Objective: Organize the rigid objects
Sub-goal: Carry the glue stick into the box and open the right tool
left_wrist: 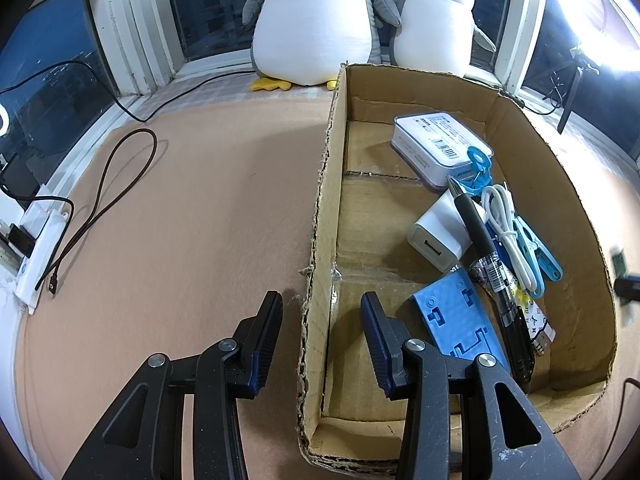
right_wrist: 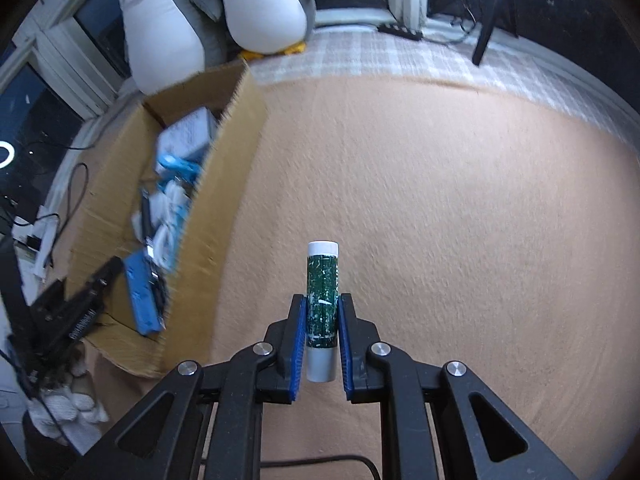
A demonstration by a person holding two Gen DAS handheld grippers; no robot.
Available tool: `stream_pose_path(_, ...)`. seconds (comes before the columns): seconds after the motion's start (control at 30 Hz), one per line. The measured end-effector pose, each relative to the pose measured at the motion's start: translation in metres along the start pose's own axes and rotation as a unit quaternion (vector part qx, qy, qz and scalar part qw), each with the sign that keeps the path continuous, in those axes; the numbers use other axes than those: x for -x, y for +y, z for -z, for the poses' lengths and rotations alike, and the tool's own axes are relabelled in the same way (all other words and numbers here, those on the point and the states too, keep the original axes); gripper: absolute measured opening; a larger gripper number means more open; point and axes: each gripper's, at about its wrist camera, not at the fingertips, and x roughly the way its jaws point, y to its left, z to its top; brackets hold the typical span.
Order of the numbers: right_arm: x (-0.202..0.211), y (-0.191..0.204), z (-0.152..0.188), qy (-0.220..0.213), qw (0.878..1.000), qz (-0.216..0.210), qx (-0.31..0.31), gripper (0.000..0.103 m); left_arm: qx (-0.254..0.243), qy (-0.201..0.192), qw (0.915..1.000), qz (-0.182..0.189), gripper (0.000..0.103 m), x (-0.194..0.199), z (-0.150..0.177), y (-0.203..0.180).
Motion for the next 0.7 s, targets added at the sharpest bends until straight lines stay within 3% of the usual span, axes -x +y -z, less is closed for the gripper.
stream_pose_path(0.33,0.015,0.056,-0.051,-0.049,0.997,-0.042,0.042,0.014,0.002,0.0,0.9999,-0.01,0.044,0.002,0.001,-0.002)
stream_pose_path(0.7,0.0,0.105,-0.09,-0.06,0.992,-0.067,0.086,0.014,0.001,-0.001,0.9999,-0.014,0.044,0.001,0.001,-0.002)
